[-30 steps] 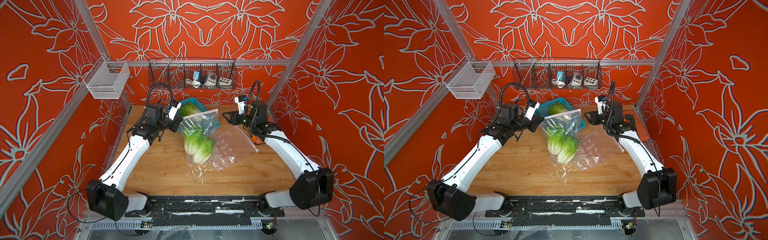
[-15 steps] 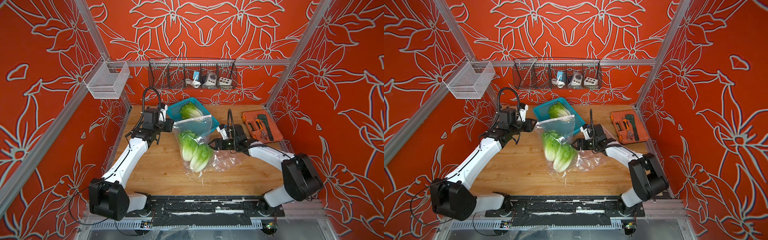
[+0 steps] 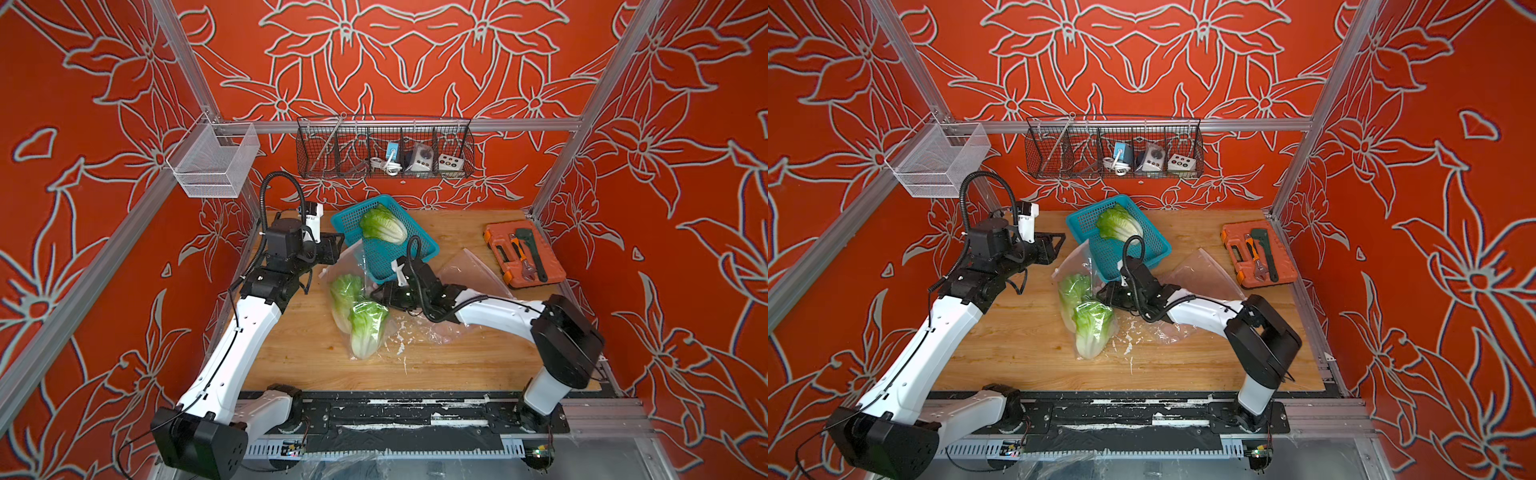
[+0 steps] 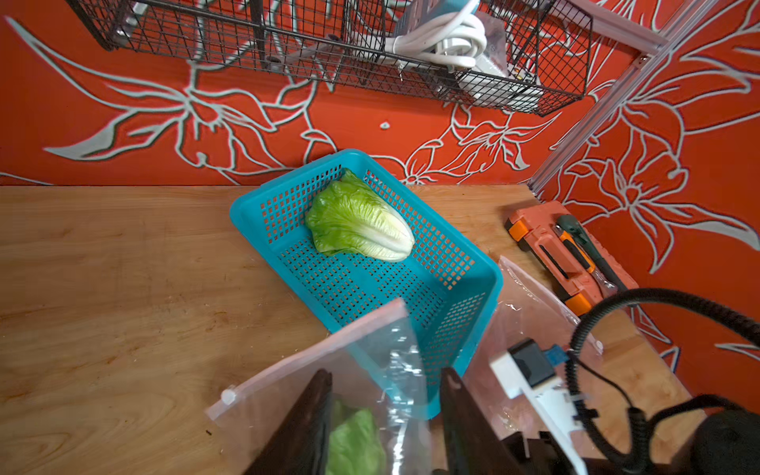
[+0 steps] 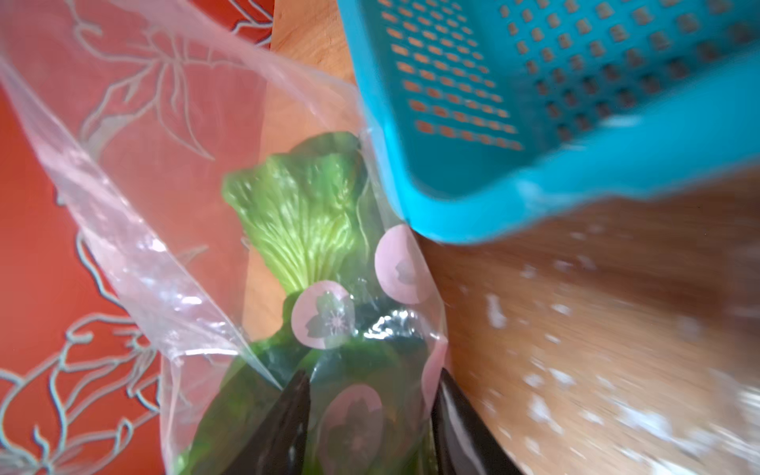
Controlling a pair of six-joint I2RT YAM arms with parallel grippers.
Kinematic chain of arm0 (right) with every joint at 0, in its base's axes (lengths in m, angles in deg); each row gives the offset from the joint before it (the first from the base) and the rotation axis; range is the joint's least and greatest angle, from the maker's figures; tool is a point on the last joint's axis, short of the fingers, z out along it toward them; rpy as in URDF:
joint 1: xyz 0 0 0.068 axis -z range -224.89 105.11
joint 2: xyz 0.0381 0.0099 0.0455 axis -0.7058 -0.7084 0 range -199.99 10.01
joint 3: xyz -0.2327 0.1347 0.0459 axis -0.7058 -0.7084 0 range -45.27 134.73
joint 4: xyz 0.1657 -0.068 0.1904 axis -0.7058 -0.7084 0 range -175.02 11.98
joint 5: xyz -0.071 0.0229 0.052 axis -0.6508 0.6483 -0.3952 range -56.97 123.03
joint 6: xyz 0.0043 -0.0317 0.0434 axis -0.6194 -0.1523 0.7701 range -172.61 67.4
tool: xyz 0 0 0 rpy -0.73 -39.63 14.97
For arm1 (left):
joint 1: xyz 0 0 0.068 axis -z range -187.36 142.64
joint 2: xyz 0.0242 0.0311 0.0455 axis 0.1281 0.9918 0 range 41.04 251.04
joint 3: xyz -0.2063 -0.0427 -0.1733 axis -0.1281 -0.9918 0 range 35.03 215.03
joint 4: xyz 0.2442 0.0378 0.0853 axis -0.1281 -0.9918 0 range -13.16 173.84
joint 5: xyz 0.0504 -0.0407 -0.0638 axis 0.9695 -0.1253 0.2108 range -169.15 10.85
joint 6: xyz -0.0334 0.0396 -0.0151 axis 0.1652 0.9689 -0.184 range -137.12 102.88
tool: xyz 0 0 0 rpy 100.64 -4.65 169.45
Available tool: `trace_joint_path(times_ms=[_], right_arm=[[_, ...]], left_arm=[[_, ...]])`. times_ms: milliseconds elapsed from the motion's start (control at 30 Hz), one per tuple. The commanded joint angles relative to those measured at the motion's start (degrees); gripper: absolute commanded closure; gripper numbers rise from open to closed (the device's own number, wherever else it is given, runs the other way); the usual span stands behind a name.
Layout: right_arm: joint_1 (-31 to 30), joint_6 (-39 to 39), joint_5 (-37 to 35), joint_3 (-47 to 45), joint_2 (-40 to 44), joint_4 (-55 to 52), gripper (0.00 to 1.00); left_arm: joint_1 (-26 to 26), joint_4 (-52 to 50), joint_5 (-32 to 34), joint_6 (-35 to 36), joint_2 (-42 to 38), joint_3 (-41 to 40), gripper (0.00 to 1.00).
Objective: Put the chinese cabbages into a zipper bag and zip it
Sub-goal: Place the zipper food storage bag at the center of the board, then move the zipper food storage bag to the center of the board, then pick up the zipper food storage bag at the center of the board.
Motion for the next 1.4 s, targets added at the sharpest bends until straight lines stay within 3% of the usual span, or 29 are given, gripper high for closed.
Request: trace_joint_path(times_ms=[0, 200, 367, 467, 600, 733, 833, 900, 1067, 1233, 1367], right_arm=[[-5.05, 9.08, -6.67, 7.86, -7.25, 0.74, 0.49], [-7.82, 12.53, -4.61, 24.67, -21.57, -1.32, 0.51], [-7.96, 12.71, -4.35, 27.87, -23.19, -0.94, 0.51], [-7.1, 5.87, -3.38, 25.31, -18.62, -5.12, 0.45], [-4.06, -11.66, -4.58, 19.38, -6.69, -16.29, 0.34], [-0.79, -27.49, -14.33, 15.28, 4.36, -35.77, 0.26], [5.66, -32.17, -17.77, 7.88, 12.4, -42.74, 0.22], [11.44, -34.06, -20.29, 3.06, 17.26, -45.09, 0.19], [27.61, -36.75, -26.57, -2.61, 20.82, -50.67, 0.09], [40.62, -34.61, -29.31, -11.22, 23.83, -45.15, 0.03], [47.94, -33.19, -22.46, -11.92, 19.32, -41.77, 0.02]], left_arm=[[-0.14, -1.74, -0.87, -0.72, -1.9, 1.25, 0.56], [-0.14, -2.95, -0.83, -0.38, -3.41, 2.15, 0.56], [-0.19, -4.33, -0.37, 0.29, -3.11, 3.1, 0.55], [-0.14, -5.2, -0.33, 0.88, -3.11, 3.02, 0.55], [-0.1, -5.89, 1.28, 1.07, -3.28, 1.89, 0.54], [1.99, -5.89, 1.35, -0.7, -3.65, -1.85, 0.54], [7.87, -4.16, 2.72, -4.17, -5.47, -8.17, 0.54], [15.03, -0.94, 4.28, -8.3, -6.34, -14.3, 0.54], [26.89, 8.71, 6.43, -19.61, -6.35, -28.67, 0.55], [27.83, 13.93, 9.56, -26.8, -10.53, -39.79, 0.55], [27.32, 10.84, 14.4, -29.01, -14.68, -44.42, 0.56]])
